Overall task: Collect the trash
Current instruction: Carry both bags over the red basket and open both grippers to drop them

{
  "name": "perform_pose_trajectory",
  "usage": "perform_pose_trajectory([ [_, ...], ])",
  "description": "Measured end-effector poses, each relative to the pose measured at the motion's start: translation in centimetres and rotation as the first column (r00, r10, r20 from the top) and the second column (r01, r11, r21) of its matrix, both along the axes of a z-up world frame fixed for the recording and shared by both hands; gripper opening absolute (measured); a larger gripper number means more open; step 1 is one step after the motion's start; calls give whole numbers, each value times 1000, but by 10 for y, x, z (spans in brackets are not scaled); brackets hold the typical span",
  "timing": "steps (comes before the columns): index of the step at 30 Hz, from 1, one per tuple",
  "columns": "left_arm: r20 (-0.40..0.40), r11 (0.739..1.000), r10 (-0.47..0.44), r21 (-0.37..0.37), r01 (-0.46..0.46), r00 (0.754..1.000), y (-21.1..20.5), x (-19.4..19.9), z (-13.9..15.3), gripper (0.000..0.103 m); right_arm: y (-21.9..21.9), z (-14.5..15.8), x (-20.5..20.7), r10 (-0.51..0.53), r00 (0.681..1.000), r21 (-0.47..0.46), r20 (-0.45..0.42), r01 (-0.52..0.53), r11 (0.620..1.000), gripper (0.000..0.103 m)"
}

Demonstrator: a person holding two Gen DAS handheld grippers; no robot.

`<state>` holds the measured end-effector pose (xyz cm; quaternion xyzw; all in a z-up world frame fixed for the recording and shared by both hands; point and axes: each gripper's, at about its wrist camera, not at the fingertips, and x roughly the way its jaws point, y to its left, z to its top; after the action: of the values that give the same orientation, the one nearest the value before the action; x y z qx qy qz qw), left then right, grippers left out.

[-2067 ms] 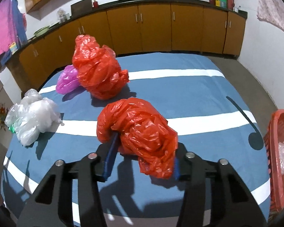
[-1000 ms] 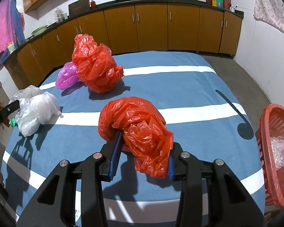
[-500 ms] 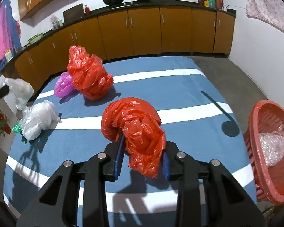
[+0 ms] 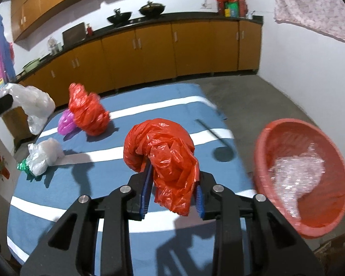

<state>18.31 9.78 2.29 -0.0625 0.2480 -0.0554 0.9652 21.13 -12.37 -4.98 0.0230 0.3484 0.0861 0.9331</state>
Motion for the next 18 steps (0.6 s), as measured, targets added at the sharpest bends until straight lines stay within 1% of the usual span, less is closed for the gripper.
perform_pose_trajectory([
  [7, -6, 993, -116, -19, 116, 993, -52, 1, -4, 5, -49, 18, -20, -94, 995, -1, 43, 95, 996, 32],
  [12, -10, 981, -191, -28, 191, 982, -90, 1, -7, 5, -79, 23, -31, -154, 986, -5, 59, 154, 988, 32],
  [18, -11, 966, -258, -21, 258, 966, -125, 0, -9, 5, -115, 26, -43, -224, 972, 2, 75, 225, 974, 32],
])
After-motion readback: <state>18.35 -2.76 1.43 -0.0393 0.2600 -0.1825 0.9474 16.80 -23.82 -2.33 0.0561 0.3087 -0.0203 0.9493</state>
